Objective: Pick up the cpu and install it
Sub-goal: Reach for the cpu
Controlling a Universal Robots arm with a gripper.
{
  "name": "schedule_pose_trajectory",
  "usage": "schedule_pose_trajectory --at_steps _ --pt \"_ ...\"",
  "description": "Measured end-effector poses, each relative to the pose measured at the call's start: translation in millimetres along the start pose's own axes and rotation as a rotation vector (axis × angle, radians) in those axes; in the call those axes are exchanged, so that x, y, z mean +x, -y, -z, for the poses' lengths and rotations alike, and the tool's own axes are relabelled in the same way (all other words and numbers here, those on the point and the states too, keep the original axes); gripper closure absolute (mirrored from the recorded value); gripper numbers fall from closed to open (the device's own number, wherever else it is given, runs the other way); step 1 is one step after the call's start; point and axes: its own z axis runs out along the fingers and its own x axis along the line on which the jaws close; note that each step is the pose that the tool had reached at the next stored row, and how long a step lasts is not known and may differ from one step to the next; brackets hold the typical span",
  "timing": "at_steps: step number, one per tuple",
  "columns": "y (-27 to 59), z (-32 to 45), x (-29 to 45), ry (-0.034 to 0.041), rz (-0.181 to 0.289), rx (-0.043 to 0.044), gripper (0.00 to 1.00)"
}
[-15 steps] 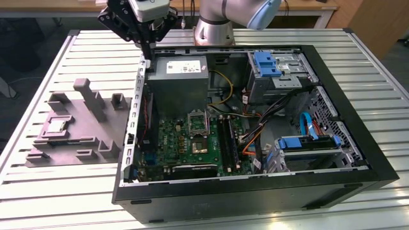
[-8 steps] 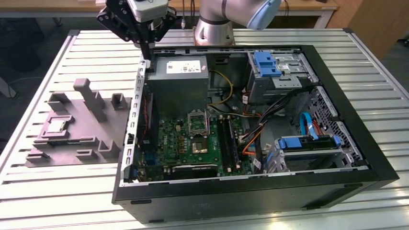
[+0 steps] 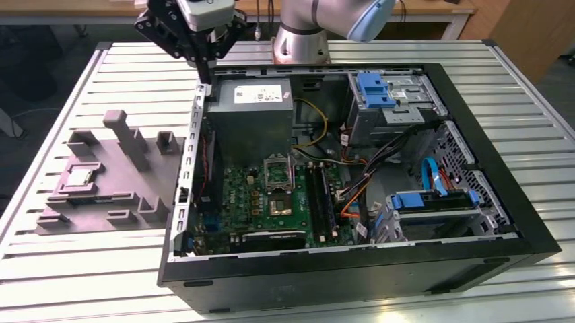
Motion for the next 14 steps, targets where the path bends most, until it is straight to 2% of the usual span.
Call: schedule_pose_trajectory --at_steps 14 --pt "0.2 0.1 3.0 0.0 0.0 -0.0001 0.89"
